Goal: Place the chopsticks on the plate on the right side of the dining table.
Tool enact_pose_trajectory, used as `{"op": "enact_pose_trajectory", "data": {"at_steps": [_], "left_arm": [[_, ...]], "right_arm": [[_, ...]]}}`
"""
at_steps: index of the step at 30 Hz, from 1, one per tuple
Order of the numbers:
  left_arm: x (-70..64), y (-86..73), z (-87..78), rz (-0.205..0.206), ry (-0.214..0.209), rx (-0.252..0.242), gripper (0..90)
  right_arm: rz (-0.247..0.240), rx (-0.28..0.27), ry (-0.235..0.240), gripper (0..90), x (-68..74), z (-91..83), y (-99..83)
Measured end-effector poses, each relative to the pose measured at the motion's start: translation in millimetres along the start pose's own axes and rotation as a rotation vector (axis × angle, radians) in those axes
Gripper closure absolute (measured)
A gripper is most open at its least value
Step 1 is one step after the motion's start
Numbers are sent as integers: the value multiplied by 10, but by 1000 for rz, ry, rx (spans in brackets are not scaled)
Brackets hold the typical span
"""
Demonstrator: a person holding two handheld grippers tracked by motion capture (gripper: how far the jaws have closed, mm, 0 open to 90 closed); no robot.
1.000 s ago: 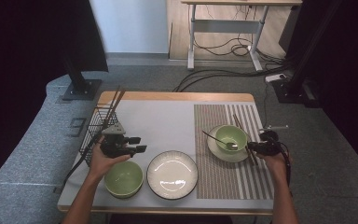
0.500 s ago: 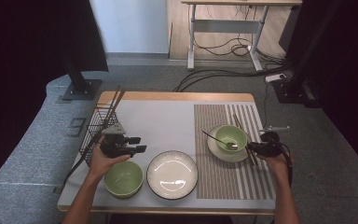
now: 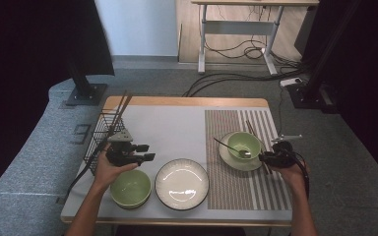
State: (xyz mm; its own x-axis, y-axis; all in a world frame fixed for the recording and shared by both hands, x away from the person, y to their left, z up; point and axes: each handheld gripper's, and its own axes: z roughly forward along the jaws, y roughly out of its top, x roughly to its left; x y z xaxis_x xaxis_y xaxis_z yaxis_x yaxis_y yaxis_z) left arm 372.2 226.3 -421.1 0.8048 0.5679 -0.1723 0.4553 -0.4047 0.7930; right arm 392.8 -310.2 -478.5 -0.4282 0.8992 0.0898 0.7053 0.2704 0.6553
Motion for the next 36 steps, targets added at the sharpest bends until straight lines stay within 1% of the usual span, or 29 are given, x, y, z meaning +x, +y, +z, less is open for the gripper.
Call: {"op": "enact_pose_trajectory", "data": {"at_steps": [5,7,8,9,10,11,17,19,20,25,36], "left_arm": [[-4,0,2,0,-3,0,503],[-4,-1,3,0,-3,1,503],[-4,-1,3,-1,-3,0,503],[-4,-1,3,-1,-3,0,503],[-2,1,0,-1,-5,-2,503],[-1,1,-1,-2,-5,-2,503],[-2,-1,-2,-1,-4,-1,503],[-3,-1,-2,-1,-4,-1,503],[-3,-1,0,-1,-5,0,503],[-2,-1,8,-1,-7,2,503],[-3,0,7,-2,-6,2,503]], "right_arm": [[-48,16,-18,647,32,20,8],[-56,21,-23,653,43,24,10],[-79,31,-28,677,56,36,13],[-79,31,-28,677,56,36,13],[-95,37,-33,701,66,48,13],[-101,38,-35,710,66,51,12],[-112,36,-47,746,45,45,10],[-111,38,-44,750,36,40,10],[-111,30,-50,757,19,36,7],[-121,33,-60,765,-14,26,7],[-128,23,-60,769,-45,51,29]]}}
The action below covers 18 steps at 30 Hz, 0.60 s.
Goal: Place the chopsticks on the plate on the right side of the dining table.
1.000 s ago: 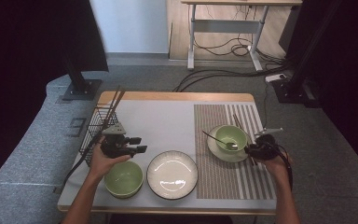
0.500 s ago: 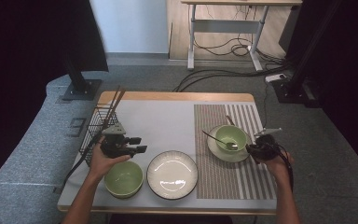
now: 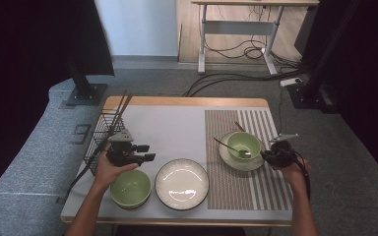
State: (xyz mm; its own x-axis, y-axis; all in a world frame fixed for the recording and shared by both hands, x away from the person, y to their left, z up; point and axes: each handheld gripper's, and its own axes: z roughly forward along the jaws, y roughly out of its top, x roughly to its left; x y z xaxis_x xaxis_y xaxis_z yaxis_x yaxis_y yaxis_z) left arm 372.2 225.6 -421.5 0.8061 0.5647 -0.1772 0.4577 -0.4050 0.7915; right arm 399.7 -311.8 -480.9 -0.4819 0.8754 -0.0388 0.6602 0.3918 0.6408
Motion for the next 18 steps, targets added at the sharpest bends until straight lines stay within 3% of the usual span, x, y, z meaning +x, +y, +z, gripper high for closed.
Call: {"op": "enact_pose_trajectory", "data": {"at_steps": [18], "left_arm": [[-7,-3,-4,0,1,-1,502]], "right_arm": [[15,-22,-11,765,3,43,23]]}}
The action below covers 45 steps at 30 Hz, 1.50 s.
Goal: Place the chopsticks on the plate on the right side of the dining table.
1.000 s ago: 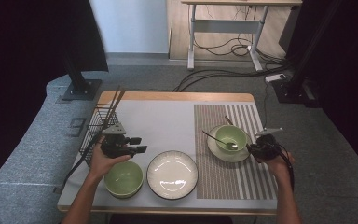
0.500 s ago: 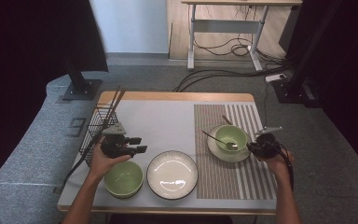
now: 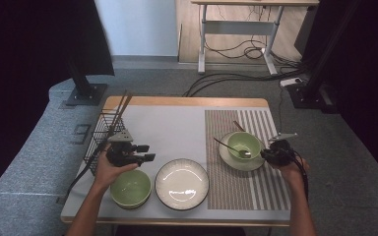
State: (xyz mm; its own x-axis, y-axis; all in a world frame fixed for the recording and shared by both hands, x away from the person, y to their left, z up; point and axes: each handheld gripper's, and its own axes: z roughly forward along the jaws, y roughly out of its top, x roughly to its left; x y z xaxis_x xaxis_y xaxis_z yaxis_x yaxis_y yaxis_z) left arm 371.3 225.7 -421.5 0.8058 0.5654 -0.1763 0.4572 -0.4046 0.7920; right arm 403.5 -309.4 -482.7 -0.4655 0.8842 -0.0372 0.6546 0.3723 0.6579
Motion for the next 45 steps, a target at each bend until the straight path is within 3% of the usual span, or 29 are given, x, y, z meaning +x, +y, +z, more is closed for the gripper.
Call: {"op": "enact_pose_trajectory", "data": {"at_steps": [16,28,45], "left_arm": [[-8,1,-36,0,5,-11,502],[-26,-23,-67,4,34,-8,501],[24,-53,-47,-20,39,-11,498]], "right_arm": [[55,-63,27,685,-51,-140,-28],[117,-107,48,632,-84,-268,10],[140,-156,76,522,-58,-370,238]]}}
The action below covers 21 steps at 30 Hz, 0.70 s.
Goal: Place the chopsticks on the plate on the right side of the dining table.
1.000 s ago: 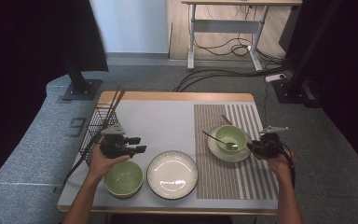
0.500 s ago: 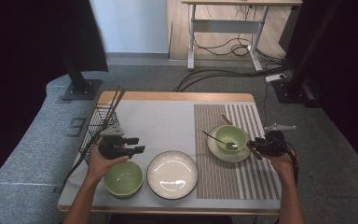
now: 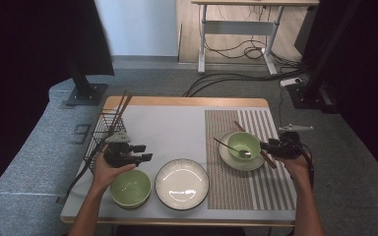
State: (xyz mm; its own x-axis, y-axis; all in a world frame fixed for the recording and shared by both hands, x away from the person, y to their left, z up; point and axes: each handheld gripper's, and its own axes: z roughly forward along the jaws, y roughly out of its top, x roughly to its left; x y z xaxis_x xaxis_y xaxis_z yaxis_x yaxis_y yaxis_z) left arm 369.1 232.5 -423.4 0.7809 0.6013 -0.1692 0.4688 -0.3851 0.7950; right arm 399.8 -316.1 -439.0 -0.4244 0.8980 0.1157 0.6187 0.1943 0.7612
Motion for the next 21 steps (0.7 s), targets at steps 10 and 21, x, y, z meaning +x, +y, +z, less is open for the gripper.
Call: {"op": "enact_pose_trajectory", "data": {"at_steps": [10,21], "left_arm": [[-16,-12,-1,1,0,-2,498],[-10,-24,-20,0,-9,-9,498]], "right_arm": [[25,-17,18,491,52,18,174],[28,2,24,486,139,175,374]]}}
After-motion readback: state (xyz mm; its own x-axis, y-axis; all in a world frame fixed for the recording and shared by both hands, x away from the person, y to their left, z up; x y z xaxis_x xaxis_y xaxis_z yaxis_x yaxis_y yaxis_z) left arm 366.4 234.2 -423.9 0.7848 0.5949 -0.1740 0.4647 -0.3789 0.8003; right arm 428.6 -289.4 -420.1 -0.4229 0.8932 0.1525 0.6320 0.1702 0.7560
